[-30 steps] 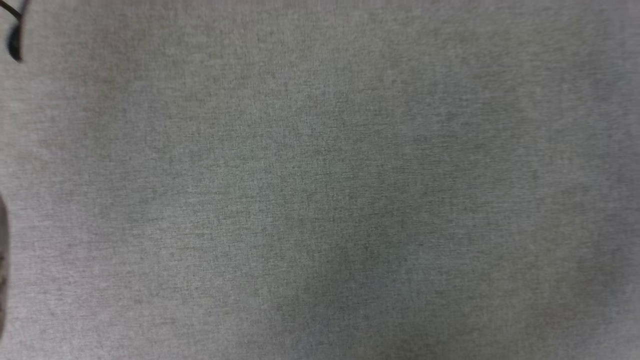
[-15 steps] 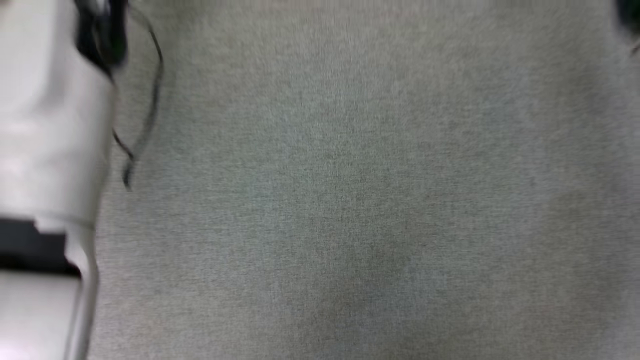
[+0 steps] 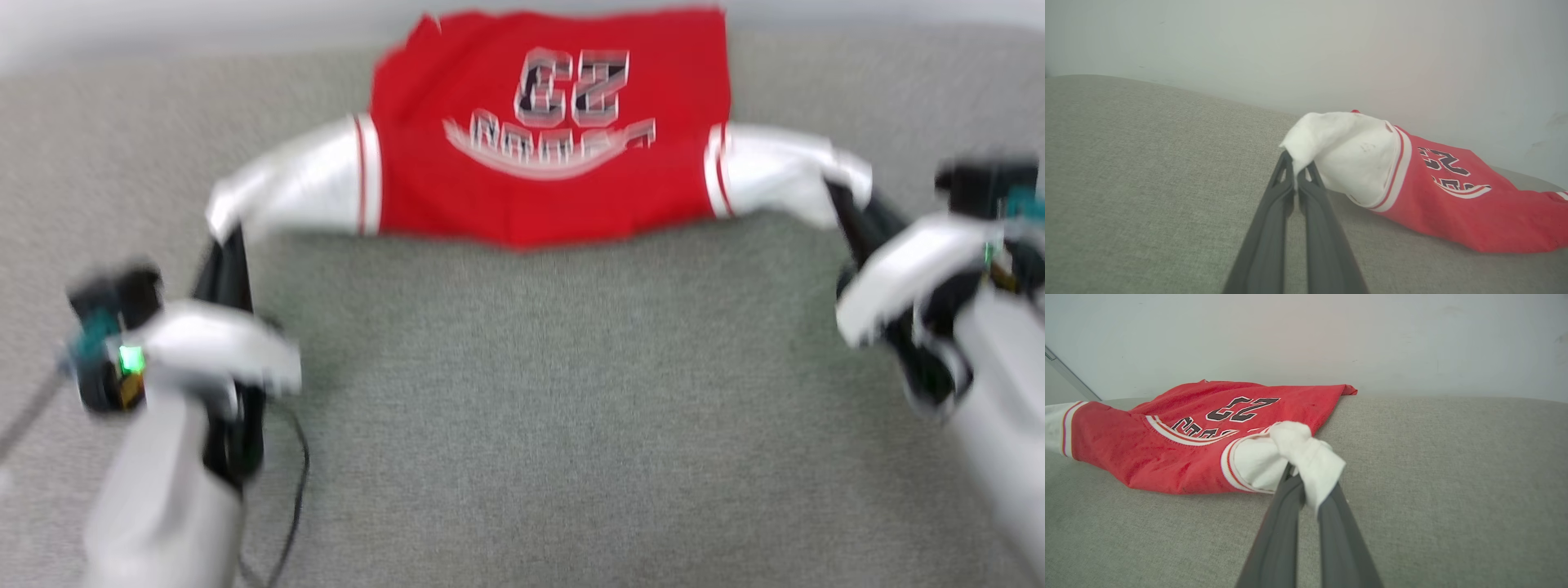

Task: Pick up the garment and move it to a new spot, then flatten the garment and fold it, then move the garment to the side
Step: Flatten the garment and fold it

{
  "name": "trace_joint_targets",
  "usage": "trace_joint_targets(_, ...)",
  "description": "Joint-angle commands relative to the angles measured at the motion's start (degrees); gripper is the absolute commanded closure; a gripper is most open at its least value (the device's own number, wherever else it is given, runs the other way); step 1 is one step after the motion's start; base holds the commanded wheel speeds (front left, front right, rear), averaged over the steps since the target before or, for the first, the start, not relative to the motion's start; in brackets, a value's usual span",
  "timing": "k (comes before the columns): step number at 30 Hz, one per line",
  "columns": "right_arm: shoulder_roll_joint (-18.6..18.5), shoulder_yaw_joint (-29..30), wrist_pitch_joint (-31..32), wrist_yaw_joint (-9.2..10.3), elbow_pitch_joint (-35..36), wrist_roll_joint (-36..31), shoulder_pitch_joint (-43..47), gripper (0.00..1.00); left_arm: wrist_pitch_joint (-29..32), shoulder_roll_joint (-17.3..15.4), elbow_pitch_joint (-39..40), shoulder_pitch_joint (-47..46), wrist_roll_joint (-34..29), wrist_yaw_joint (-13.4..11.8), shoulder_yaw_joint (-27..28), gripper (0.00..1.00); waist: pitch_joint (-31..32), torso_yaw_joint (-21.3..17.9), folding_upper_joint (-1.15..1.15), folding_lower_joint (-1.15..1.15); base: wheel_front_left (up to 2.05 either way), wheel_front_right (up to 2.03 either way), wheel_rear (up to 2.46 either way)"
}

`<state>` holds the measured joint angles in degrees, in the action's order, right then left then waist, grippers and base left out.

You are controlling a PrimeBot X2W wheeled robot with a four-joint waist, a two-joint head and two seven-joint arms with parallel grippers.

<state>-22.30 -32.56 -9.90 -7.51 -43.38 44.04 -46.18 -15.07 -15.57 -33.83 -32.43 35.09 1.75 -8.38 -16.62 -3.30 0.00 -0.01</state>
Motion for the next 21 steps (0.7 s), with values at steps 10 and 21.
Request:
trace_joint_targets(10, -0.8, 6.8, -0.6, 0.04, 8.3, -0.6, 24.6, 1.00, 2.7, -0.7, 14.3, 26.6, 1.0, -5.1, 1.0, 1.00, 11.4, 0.0, 0.00, 0.01, 0.00, 0.00, 0.00)
trace_joint_targets(21, 3.4, 19.3, 3.9, 0.04, 16.9, -8.4, 47.3, 0.74, 8.7, -1.0, 26.6, 42.9, 0.3, -10.5, -1.4, 1.00, 17.2, 1.5, 0.00, 0.01, 0.00, 0.00, 0.00)
